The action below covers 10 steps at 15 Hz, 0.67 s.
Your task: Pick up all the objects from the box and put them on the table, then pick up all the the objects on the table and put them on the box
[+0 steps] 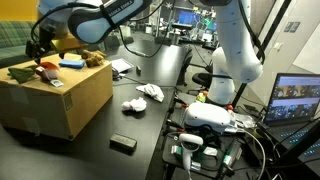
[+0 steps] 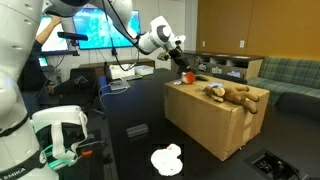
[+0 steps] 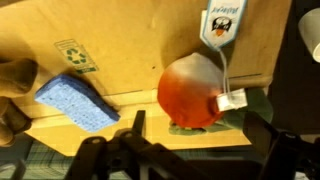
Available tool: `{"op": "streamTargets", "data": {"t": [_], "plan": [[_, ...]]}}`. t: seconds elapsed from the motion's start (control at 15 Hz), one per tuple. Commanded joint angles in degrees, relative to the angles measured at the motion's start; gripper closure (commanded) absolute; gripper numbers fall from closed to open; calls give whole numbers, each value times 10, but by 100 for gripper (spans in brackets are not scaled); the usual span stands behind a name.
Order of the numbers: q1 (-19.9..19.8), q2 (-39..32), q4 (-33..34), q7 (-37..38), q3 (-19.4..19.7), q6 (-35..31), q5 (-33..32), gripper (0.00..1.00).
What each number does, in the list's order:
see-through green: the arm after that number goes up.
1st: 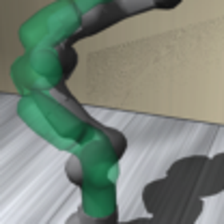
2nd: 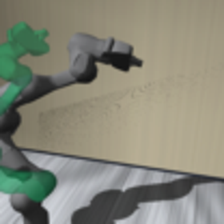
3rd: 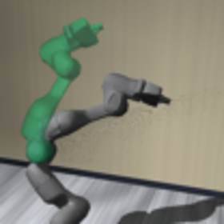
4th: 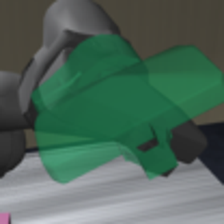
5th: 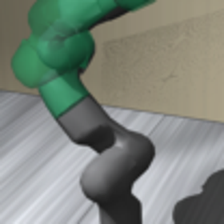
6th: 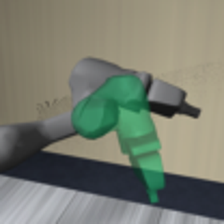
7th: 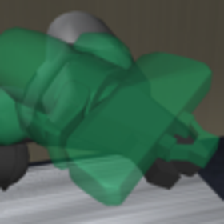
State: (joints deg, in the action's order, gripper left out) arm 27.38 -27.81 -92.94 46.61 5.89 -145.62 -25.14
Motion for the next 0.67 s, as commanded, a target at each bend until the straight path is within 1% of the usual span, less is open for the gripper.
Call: {"op": "streamTargets", "data": {"t": [0.0,0.27,0.47,0.6], "plan": [[-12,14,-31,-13,-28,-29,3,0],[-10,-2,-26,-19,-34,-32,-4,0],[1,-17,-20,-6,-20,-45,-25,0],[0,-24,-17,-9,-18,-53,-32,0]]}}
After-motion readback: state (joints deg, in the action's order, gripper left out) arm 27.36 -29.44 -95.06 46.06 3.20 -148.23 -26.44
